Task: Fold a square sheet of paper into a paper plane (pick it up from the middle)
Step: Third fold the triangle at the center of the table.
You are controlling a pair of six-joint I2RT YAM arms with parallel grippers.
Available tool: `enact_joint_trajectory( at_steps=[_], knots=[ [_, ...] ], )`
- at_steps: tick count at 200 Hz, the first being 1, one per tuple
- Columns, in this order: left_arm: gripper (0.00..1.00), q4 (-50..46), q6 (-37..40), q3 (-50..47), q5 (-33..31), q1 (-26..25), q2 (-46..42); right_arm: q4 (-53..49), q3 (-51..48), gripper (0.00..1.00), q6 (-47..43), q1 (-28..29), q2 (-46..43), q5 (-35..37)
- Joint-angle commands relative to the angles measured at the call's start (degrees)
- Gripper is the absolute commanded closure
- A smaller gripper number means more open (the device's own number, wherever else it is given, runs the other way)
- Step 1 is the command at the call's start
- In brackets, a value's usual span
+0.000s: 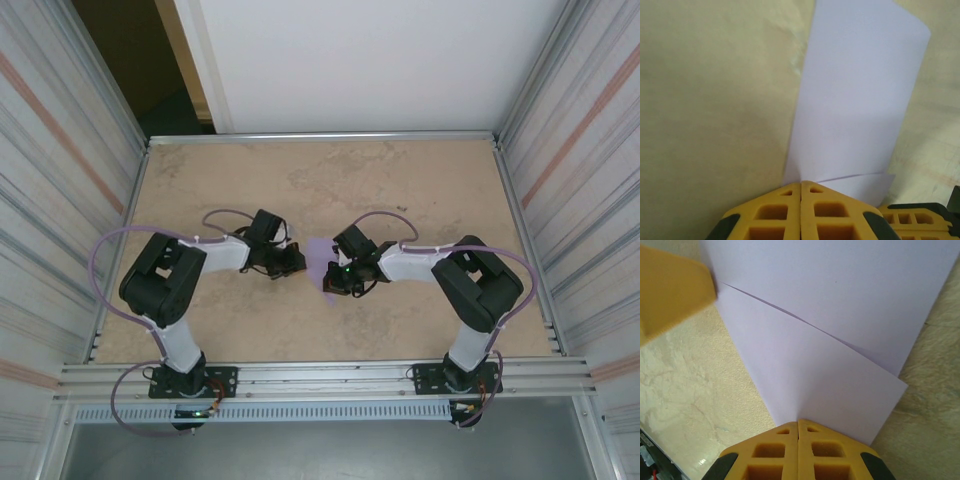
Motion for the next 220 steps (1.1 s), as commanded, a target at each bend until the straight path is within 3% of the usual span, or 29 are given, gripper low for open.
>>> enact_joint_trajectory(
  at_steps=[1,64,107,133,179,220],
  knots=[
    [0.94,-3.3,3.1,-0.4,-6.7,3.1,0.6,-11.9,-4.0,1.00,1.3,0.4,5.4,5.3],
    [0.93,-9.4,6.2,6.5,-6.1,4.9,0.1,-11.0,-2.5,1.00,-1.3,0.4,2.7,4.7],
    [0.91,-9.0,3.5,6.1,-3.4,4.9,-4.7,-15.4,1.3,1.00,-12.9,-1.7,-1.3,5.4],
    [0.84,-6.1,-0.2,2.6,-1.0,4.9,-7.4,-15.9,2.0,0.98,-17.3,-3.8,-6.4,3.9],
    [0.67,3.0,-9.5,-5.2,4.3,3.6,-11.7,-6.6,-3.0,0.76,-4.0,-4.2,-15.4,4.8],
    [0.57,6.1,-14.4,-7.8,3.0,-1.4,-13.1,-3.4,-4.1,0.75,3.8,-1.2,-12.5,7.4]
  ],
)
